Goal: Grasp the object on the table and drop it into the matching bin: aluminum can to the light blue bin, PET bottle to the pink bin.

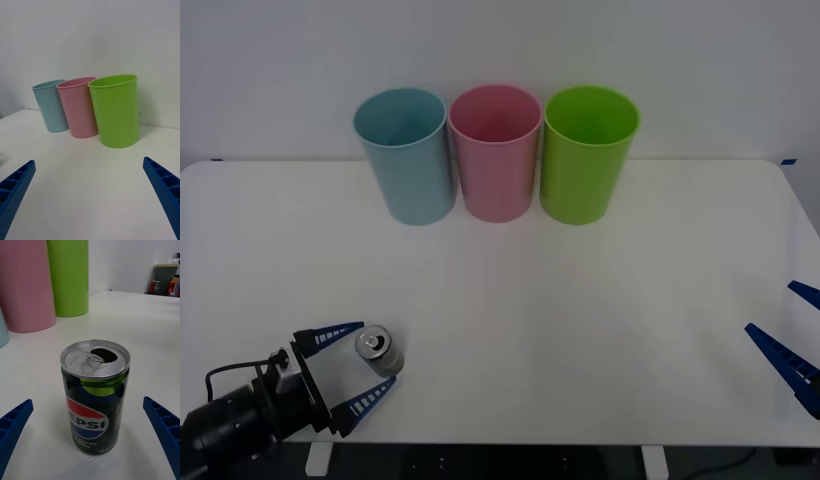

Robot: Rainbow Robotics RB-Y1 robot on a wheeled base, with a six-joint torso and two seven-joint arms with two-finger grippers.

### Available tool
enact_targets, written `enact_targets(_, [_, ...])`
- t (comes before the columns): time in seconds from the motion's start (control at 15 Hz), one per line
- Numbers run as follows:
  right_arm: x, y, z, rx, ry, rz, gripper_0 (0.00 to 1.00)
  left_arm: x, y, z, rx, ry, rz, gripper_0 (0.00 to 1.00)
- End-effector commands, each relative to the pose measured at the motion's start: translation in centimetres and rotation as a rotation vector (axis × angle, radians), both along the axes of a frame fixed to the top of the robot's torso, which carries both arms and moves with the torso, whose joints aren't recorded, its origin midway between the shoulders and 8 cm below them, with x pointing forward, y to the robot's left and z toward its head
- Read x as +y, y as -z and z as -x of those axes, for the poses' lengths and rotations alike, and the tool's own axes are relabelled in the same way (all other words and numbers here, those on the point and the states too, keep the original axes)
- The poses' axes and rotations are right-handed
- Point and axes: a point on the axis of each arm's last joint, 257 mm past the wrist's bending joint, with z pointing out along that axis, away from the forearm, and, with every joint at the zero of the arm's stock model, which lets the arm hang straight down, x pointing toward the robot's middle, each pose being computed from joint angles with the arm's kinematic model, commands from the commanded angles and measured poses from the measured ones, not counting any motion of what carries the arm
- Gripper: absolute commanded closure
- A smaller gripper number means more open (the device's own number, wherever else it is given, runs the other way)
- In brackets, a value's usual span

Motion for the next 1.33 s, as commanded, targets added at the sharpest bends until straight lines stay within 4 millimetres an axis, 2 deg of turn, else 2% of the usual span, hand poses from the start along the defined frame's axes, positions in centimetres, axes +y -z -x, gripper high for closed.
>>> enact_targets(0.07, [0.0,0.0,0.0,0.0,0.0,0.0,0.0,-0.9,0.1,-0.5,-0.001,0.001,0.002,0.0])
enact_targets(0.4, [0.0,0.0,0.0,0.0,0.0,0.0,0.0,-2.5,0.1,-1.3,-0.006,-0.003,0.015,0.0])
enact_targets(0.8, [0.0,0.0,0.0,0.0,0.0,0.0,0.0,-2.7,0.0,-1.5,-0.008,0.0,0.013,0.0])
enact_targets(0.87, [0.0,0.0,0.0,0.0,0.0,0.0,0.0,-2.7,0.1,-1.5,-0.01,0.0,0.009,0.34])
enact_targets(0.93, [0.0,0.0,0.0,0.0,0.0,0.0,0.0,-2.7,0.1,-1.5,-0.011,0.0,0.008,0.9])
enact_targets(1.0, [0.0,0.0,0.0,0.0,0.0,0.0,0.0,-2.7,0.1,-1.5,-0.011,0.0,0.008,1.0])
enact_targets(1.33, [0.0,0.0,0.0,0.0,0.0,0.0,0.0,-2.3,-0.1,-1.7,-0.012,-0.011,0.012,1.0])
